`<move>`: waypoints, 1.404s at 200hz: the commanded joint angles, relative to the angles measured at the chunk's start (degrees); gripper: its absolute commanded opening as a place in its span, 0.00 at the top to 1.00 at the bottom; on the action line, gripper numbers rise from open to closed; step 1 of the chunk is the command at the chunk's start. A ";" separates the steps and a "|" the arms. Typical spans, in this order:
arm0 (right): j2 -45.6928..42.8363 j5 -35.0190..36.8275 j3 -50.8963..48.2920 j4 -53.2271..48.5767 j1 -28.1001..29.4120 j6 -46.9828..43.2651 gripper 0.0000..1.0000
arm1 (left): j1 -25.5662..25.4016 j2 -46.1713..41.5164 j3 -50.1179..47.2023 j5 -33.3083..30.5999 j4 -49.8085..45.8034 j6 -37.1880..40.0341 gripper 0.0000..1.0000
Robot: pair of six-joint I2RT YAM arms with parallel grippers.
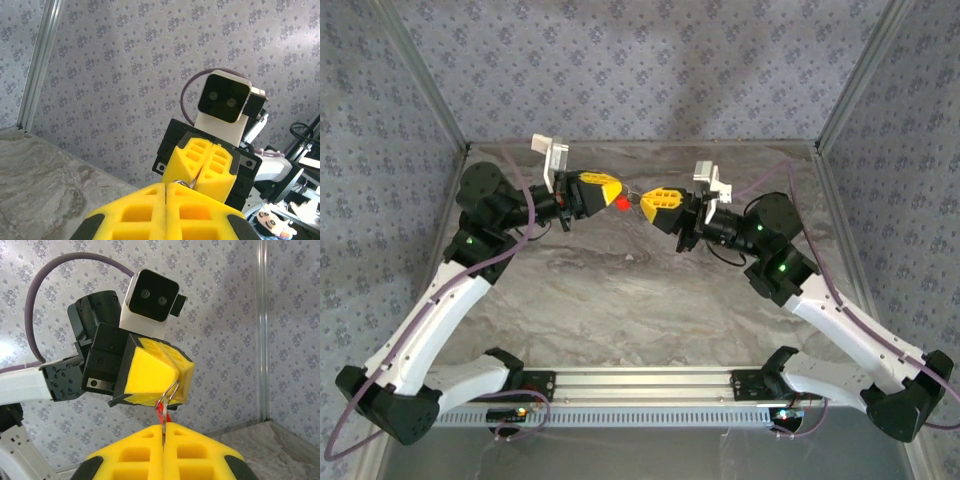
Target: Remove the keys from the keyring
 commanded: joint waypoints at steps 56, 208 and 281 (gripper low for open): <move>-1.85 6.64 1.72 -7.52 5.21 -10.69 1.00 | 0.63 -0.17 -0.31 -5.91 2.69 -1.65 1.00; -3.15 13.73 3.79 -14.97 7.78 -23.51 1.00 | 4.44 0.65 2.24 0.40 -10.58 0.23 0.44; -3.00 8.44 4.40 -14.19 3.84 -21.25 1.00 | 3.87 3.93 1.49 11.69 -1.31 -8.26 0.28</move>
